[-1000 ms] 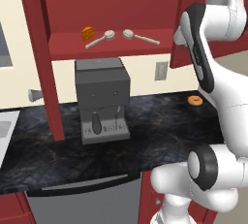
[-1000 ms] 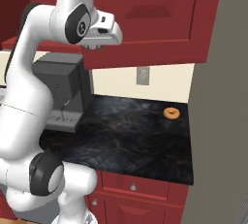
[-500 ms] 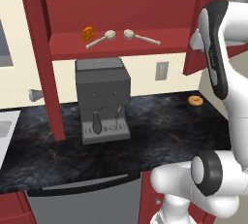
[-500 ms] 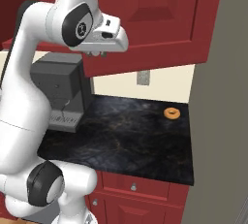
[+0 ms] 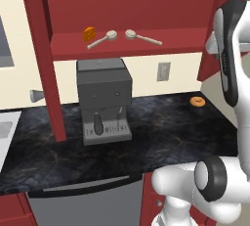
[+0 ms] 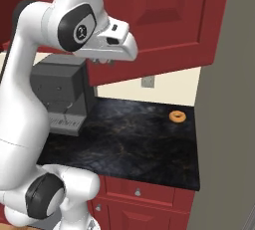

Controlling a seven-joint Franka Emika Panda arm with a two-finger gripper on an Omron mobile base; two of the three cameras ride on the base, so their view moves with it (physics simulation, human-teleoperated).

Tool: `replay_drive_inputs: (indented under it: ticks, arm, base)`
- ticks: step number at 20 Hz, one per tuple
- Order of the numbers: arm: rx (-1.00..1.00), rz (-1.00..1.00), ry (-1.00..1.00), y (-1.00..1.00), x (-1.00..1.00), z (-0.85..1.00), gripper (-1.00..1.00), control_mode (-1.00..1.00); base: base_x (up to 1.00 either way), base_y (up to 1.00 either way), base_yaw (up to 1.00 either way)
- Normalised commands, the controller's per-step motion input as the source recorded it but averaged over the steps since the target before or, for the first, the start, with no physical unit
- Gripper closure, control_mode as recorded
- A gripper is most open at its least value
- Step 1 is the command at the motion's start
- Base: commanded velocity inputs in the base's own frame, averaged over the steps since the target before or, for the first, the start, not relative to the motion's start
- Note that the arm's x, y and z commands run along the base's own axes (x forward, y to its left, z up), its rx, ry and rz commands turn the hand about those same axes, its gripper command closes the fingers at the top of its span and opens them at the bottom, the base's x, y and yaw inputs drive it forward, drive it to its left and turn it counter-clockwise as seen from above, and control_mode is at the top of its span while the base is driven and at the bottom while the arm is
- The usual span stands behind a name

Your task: Pick the dish brush and dish brush from the cabinet and place them on the counter.

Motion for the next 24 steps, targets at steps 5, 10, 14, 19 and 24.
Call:
replay_drive_inputs:
  ticks: [5, 10, 14, 19, 24]
  arm:
    - [-0.01, -0.08, 0.07, -0.83, -0.22, -0.11, 1.00, -1.00]
    - [-0.02, -0.09, 0.06, -0.84, -0.24, -0.07, 1.00, -1.00]
    - [-0.03, -0.08, 0.05, -0.84, -0.24, -0.04, 1.00, -1.00]
    - [-0.03, -0.09, 0.06, -0.82, -0.23, -0.05, 1.00, -1.00]
    - [-0.03, -0.08, 0.06, -0.82, -0.19, -0.09, 1.00, -1.00]
  base:
    - [0.00, 0.00, 0.00]
    - [0.00, 0.00, 0.00]
    - [0.00, 0.00, 0.00]
    - [0.00, 0.00, 0.00]
    - [0.00, 0.00, 0.00]
